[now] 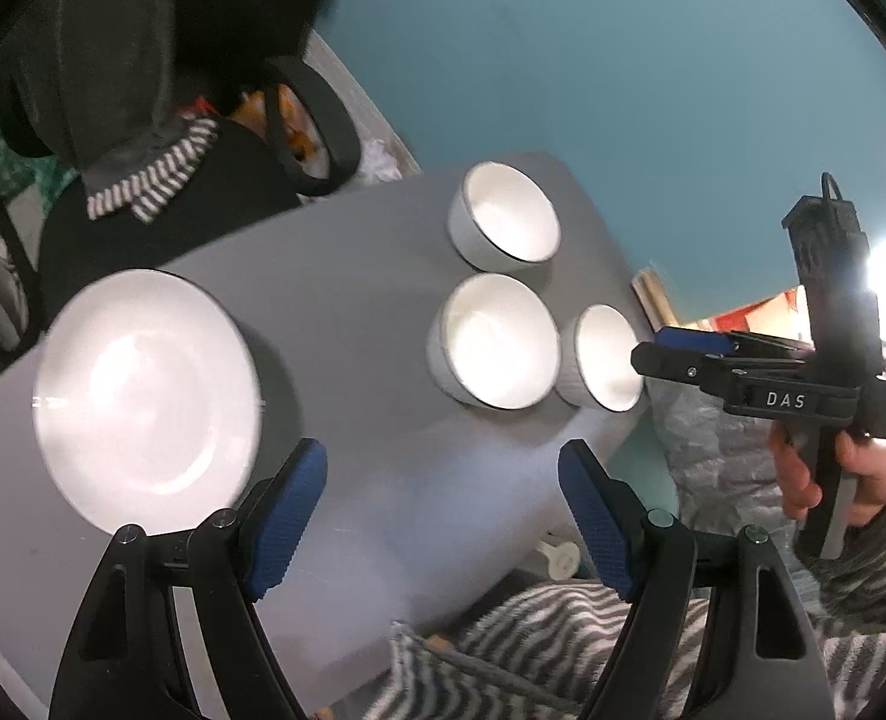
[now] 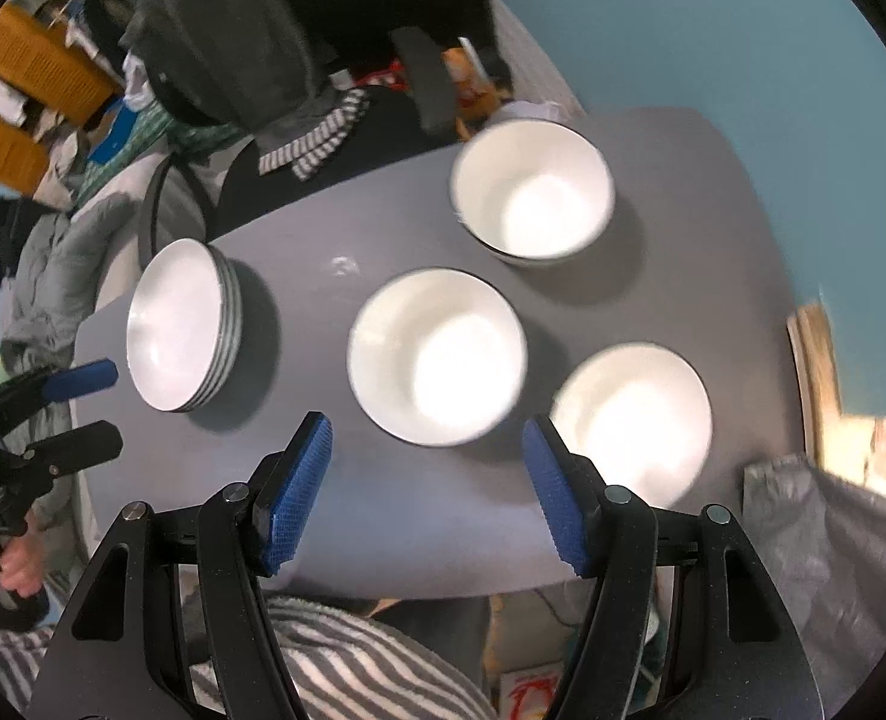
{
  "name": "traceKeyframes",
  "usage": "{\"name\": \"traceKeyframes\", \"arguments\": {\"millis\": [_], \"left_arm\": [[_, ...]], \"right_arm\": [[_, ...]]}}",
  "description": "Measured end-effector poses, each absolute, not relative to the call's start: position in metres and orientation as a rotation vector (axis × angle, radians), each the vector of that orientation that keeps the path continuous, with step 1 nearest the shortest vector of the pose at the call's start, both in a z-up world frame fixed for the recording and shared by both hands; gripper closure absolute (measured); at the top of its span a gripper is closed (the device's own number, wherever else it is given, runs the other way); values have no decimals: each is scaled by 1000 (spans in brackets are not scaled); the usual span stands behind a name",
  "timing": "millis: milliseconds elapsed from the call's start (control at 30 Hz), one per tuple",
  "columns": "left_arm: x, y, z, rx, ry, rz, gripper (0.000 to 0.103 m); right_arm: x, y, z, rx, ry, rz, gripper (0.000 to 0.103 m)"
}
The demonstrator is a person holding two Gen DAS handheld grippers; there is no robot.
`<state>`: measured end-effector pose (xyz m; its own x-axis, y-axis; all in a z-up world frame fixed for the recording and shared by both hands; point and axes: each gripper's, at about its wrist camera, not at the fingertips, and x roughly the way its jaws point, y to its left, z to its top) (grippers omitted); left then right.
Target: Organize plates and bowls
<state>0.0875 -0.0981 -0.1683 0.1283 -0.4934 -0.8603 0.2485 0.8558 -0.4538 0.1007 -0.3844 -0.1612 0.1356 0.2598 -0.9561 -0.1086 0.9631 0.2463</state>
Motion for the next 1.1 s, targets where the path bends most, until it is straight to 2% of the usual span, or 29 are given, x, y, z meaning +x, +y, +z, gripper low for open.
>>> {"name": "traceKeyframes", "arguments": {"millis": [400,1100], "left_arm": [[98,-169,-191,-92,1411,-579,22],[94,-280,-231,-101,1548,-583,22]], "right_arm": [[87,-446,-170,183,1420,203,37],[98,-533,-225,214,1509,116,37]]}}
